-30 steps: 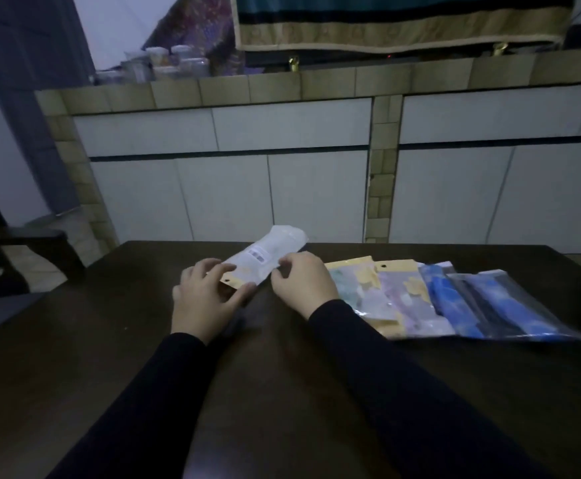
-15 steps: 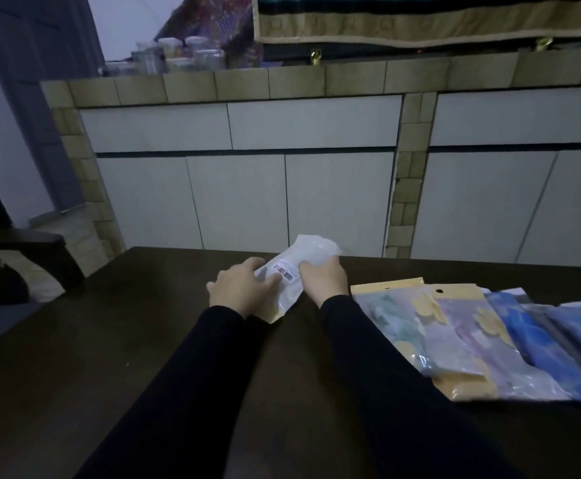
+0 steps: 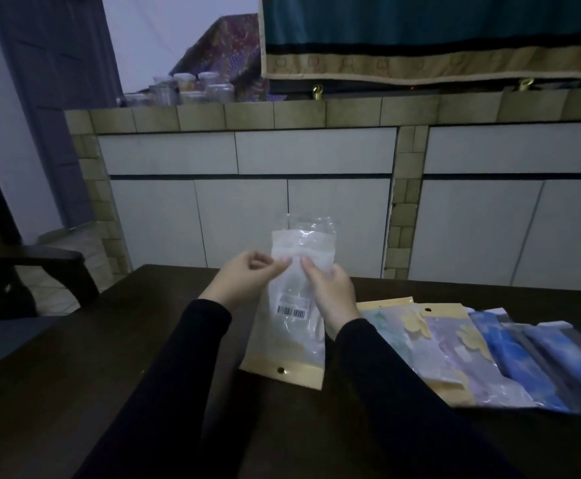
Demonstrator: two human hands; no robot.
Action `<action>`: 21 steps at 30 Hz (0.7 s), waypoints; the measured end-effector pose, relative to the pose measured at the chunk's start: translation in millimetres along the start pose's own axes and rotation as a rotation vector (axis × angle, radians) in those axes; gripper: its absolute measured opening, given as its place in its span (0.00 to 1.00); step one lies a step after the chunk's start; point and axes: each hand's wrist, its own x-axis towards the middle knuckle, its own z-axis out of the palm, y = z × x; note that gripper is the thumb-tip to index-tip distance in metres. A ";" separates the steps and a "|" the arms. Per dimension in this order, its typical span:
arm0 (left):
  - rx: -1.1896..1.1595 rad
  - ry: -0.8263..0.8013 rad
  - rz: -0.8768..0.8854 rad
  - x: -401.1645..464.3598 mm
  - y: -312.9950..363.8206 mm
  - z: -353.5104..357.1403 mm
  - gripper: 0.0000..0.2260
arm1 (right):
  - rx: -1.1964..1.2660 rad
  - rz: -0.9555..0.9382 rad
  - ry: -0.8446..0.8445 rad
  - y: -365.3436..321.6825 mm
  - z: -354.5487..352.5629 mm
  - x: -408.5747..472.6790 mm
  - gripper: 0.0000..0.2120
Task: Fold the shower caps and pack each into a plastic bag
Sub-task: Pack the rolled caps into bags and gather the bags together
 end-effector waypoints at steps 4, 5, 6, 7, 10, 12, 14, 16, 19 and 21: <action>-0.249 0.088 0.022 -4.2 18.2 -0.4 0.29 | 0.027 -0.027 -0.180 -9.4 -11.8 -19.6 0.13; -0.320 0.073 0.011 -6.8 19.7 1.9 0.31 | 0.058 -0.039 -0.193 -12.0 -15.3 -22.4 0.12; -0.380 0.055 -0.001 -8.9 18.3 4.3 0.34 | 0.094 -0.062 -0.183 -15.0 -18.6 -25.0 0.12; -0.406 0.040 -0.009 -12.7 17.1 6.1 0.35 | 0.116 -0.085 -0.162 -17.7 -22.0 -26.3 0.12; -0.368 -0.013 -0.034 -26.7 14.0 6.0 0.23 | 0.054 -0.086 -0.144 -25.1 -31.4 -27.2 0.08; -0.441 -0.121 -0.036 -32.5 10.8 6.1 0.17 | 0.046 -0.057 -0.164 -26.5 -33.7 -27.9 0.06; -0.469 -0.192 -0.024 -34.0 8.5 7.6 0.18 | 0.054 -0.055 -0.140 -26.5 -33.4 -28.2 0.06; -0.481 -0.199 -0.015 -32.3 8.7 9.0 0.23 | 0.096 -0.061 -0.140 -27.3 -33.8 -28.9 0.07; -0.606 -0.114 0.014 -28.6 8.4 11.3 0.18 | 0.214 -0.022 -0.280 -26.0 -40.0 -26.3 0.12; -0.685 -0.072 0.024 -28.9 10.2 14.2 0.13 | 0.230 -0.021 -0.334 -24.2 -42.8 -25.3 0.09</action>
